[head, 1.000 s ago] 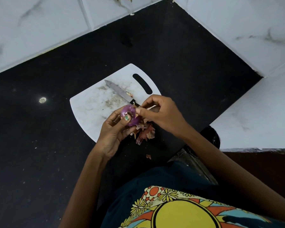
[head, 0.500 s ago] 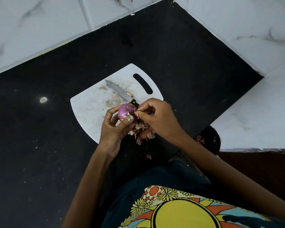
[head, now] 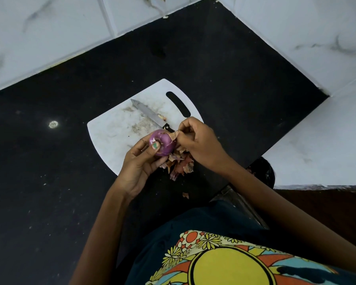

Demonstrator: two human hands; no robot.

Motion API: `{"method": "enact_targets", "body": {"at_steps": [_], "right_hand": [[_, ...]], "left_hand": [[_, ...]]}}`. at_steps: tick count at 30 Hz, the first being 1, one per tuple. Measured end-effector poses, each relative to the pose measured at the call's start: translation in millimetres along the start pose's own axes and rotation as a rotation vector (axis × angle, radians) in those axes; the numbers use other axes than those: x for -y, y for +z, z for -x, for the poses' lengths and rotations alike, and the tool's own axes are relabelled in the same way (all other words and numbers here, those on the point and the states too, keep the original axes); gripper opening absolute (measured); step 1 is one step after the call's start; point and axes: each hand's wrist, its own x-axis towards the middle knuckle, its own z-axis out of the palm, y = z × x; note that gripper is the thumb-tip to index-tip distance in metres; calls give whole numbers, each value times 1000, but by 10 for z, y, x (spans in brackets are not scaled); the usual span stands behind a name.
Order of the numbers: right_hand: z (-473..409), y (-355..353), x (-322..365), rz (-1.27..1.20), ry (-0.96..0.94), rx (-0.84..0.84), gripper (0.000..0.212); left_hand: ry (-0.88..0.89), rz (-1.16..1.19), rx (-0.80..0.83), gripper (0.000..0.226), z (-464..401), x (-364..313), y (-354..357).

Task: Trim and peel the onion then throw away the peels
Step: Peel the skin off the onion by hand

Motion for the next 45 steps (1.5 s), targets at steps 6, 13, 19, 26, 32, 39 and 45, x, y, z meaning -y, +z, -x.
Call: {"method": "enact_targets", "body": {"at_steps": [6, 13, 19, 26, 32, 39, 45], "right_hand": [[-8, 41, -133, -91, 176, -107, 6], [-14, -23, -224, -87, 232, -174, 6], [17, -60, -201, 86, 181, -55, 2], [46, -106, -5, -27, 97, -9, 9], [65, -93, 99, 1, 92, 85, 25], [48, -47, 45, 4, 87, 16, 13], [65, -72, 75, -186, 157, 23, 14]], "left_hand": [[-64, -22, 71, 81, 5, 4, -10], [-121, 52, 220, 84, 64, 11, -18], [-140, 102, 165, 80, 30, 37, -33], [-17, -76, 70, 50, -10, 65, -11], [70, -171, 36, 45, -15, 57, 47], [75, -214, 27, 47, -5, 56, 35], [20, -122, 30, 51, -11, 50, 55]]}}
